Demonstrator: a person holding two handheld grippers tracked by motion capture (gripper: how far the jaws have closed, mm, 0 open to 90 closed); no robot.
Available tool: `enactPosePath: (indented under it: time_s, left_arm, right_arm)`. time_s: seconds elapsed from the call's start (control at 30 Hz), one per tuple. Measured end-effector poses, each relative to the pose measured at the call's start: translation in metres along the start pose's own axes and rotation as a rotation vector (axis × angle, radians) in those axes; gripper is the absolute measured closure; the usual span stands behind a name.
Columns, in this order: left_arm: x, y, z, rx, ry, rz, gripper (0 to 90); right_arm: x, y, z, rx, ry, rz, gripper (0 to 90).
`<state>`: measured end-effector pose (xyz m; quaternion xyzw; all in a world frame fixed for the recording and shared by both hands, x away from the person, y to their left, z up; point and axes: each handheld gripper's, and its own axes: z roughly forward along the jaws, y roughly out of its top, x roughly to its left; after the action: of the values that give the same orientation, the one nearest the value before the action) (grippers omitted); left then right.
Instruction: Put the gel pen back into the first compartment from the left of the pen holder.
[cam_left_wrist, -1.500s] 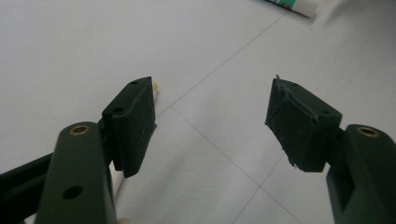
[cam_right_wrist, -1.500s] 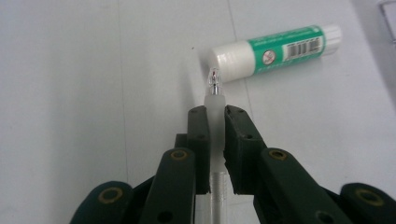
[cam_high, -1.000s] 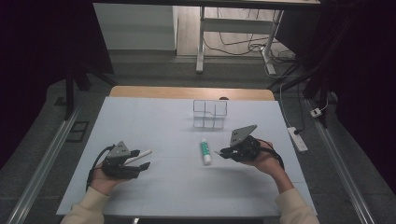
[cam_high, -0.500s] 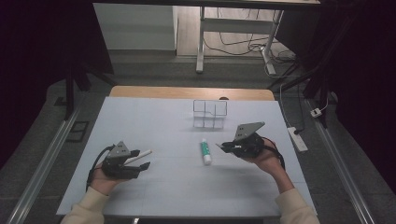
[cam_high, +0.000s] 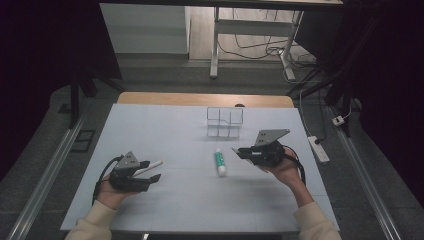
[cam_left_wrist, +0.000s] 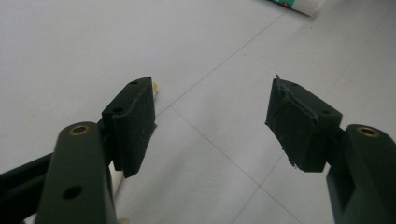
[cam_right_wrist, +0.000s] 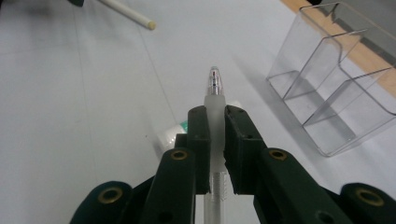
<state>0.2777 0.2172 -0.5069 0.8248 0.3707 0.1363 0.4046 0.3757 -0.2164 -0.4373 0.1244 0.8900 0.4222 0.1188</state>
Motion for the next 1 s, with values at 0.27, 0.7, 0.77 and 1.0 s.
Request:
enactPosePath:
  time_s: [0.27,0.7,0.77,1.0]
  left_arm:
    - [-0.001,0.000,0.001,0.002,0.001,0.002,32.7]
    - [-0.001,0.001,0.001,0.003,0.001,0.003,32.7]
    - [-0.002,0.001,0.001,0.002,0.001,0.003,32.6]
    - [-0.001,0.002,0.000,-0.006,-0.001,-0.001,32.7]
  right_arm:
    - [-0.004,-0.001,-0.006,-0.083,-0.044,0.066,80.0]
    - [-0.002,0.006,-0.008,-0.133,-0.102,0.093,80.0]
    - [-0.002,0.008,-0.008,-0.141,-0.109,0.093,80.0]
    - [-0.001,0.015,-0.006,-0.162,-0.131,0.097,80.0]
